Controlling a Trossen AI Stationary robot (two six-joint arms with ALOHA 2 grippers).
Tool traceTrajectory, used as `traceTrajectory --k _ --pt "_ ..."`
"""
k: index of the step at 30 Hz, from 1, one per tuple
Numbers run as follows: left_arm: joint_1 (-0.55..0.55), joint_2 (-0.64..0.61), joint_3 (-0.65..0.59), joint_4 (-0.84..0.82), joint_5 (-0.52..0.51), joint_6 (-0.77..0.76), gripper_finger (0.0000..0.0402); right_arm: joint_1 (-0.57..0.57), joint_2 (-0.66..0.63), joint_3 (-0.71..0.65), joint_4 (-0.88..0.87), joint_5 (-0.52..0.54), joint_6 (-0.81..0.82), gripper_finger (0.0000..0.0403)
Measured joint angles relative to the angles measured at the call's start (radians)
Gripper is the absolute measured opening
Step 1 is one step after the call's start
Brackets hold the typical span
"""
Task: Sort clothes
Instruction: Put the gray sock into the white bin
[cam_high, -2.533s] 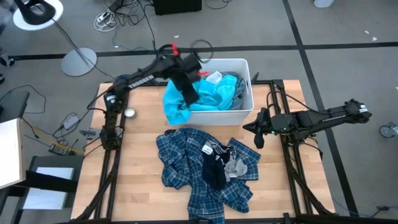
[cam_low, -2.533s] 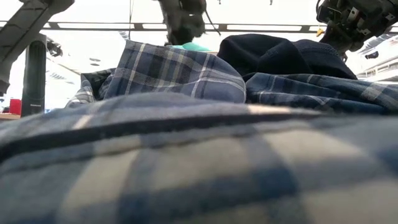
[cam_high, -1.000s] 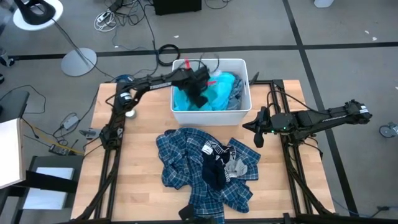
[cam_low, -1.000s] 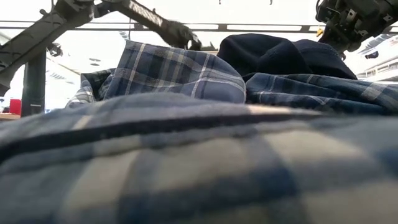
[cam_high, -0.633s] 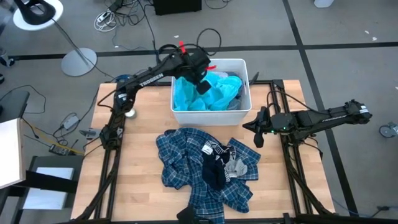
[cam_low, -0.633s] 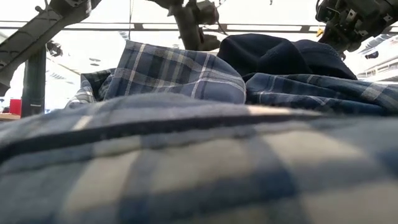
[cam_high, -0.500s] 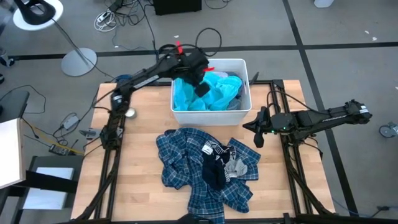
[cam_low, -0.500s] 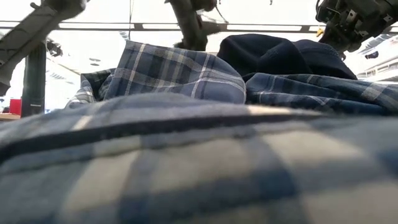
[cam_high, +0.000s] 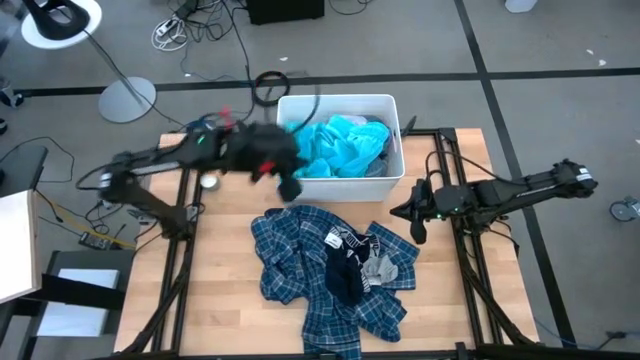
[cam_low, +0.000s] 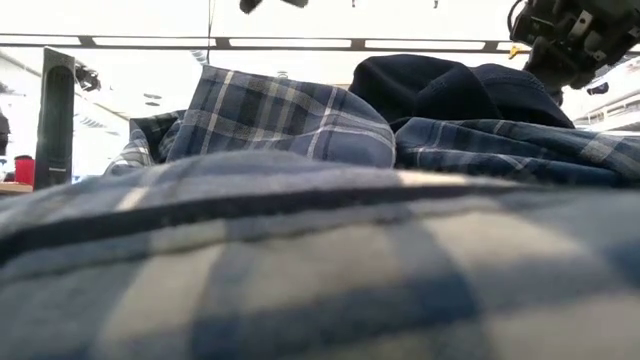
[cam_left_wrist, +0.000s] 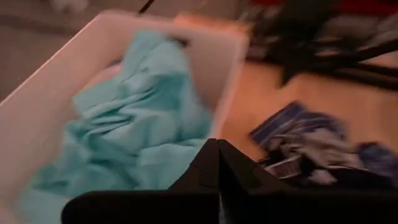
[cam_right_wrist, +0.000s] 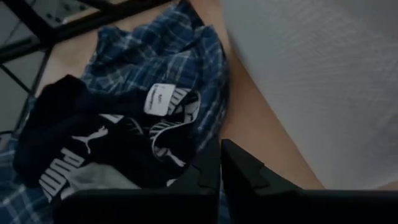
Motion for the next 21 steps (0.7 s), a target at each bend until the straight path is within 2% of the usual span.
traceTrajectory --k 6,11,15,21 --pt "-0.219 -0.289 -0.386 0.293 -0.069 -0.032 0.0001 0.008 0.000 -0.085 0.125 -0.005 0.001 0.0027" --pt "-0.368 -0.471 -0.669 0.503 -0.218 -0.051 0.0002 0.010 0.020 -0.140 0.137 -0.110 -0.007 0.0022" --pt "-0.440 -0.568 -0.880 0.670 -0.292 -0.067 0.0002 0.064 0.088 -0.146 0.111 -0.124 0.042 0.0004" --pt "-0.470 -0.621 -1.160 0.952 -0.291 -0.052 0.0002 0.203 0.230 -0.071 0.052 -0.091 0.115 0.0002"
